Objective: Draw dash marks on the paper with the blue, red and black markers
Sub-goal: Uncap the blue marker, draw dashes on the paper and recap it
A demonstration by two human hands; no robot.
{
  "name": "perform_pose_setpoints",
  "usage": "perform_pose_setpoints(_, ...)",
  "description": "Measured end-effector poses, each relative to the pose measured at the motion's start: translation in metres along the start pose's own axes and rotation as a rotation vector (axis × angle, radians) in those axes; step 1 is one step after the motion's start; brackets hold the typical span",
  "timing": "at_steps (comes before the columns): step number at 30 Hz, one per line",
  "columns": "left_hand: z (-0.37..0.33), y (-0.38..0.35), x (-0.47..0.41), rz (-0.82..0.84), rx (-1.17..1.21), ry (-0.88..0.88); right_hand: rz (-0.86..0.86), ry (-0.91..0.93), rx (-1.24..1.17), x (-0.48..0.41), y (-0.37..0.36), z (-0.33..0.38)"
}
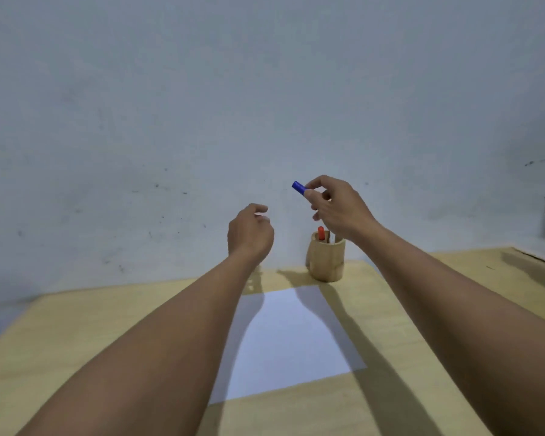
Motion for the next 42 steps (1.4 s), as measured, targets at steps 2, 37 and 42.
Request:
perform_pose_setpoints(2, -0.01, 0.02, 0.001, -0.027, 0.126, 0.024, 0.051, 0.028, 0.03, 0.009, -0.007, 0.012)
perform_pose_setpoints(37, -0.037, 0.109, 0.02, 0.114, 0.436, 0.072, 0.337, -0.298, -0.94, 0.069, -0.058, 0.062)
perform_pose_setpoints(42, -0.03, 0.11, 0.022, 0.143, 0.427, 0.082, 0.34, -0.311, -0.939, 0.071, -0.061, 0.057)
Point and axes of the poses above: each hand's wrist, its own x-axis away from the middle knuckle, its own y-axis out of the back of the hand, z = x × y, the point moved 4 cm from there along -x, towards the middle knuckle, and after that the axes turned 13 degrees about -y, right-handed, at the moved point
